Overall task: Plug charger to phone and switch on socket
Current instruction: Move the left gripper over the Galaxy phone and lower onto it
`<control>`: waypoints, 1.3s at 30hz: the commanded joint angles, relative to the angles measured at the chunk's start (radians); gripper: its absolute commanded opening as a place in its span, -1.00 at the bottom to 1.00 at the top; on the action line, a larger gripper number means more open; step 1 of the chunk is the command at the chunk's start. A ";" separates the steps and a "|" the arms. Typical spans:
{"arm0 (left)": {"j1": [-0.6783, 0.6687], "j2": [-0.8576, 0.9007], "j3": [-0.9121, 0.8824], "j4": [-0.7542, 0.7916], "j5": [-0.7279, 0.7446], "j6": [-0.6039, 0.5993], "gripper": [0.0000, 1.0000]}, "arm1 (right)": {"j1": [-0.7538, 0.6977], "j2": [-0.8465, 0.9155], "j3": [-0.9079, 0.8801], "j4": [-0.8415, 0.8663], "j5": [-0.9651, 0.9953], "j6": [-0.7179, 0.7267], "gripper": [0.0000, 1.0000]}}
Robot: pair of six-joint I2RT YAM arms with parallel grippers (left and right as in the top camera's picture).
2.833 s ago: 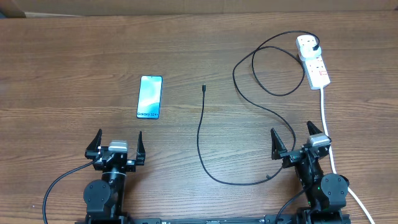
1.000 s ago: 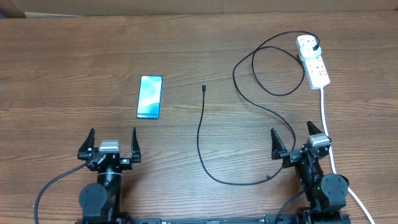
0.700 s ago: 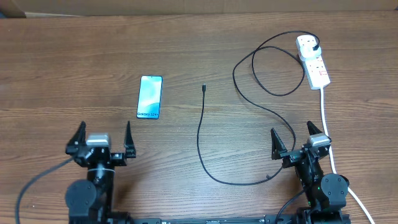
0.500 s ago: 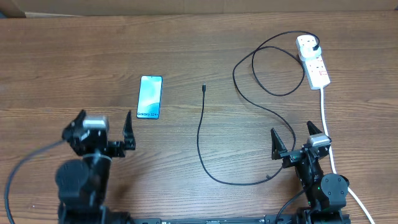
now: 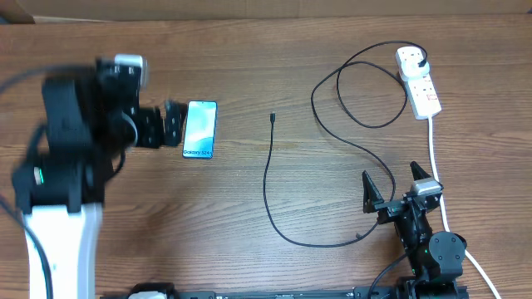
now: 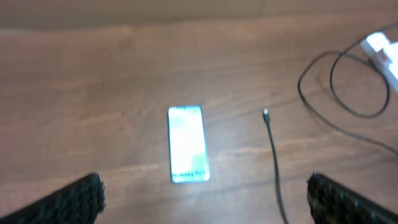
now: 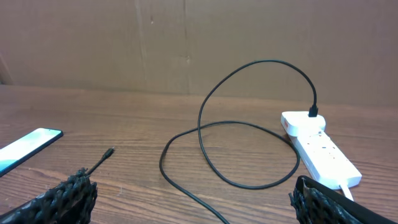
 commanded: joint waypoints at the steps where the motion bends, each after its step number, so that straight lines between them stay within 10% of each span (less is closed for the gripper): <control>1: -0.002 0.195 0.262 -0.175 0.025 -0.029 1.00 | 0.003 0.001 -0.010 0.004 0.006 -0.004 1.00; 7: -0.003 0.471 0.548 -0.423 0.045 -0.028 1.00 | 0.003 0.001 -0.010 0.004 0.006 -0.004 1.00; 39: -0.164 1.004 0.534 -0.313 -0.275 -0.208 0.99 | 0.003 0.001 -0.010 0.004 0.006 -0.004 1.00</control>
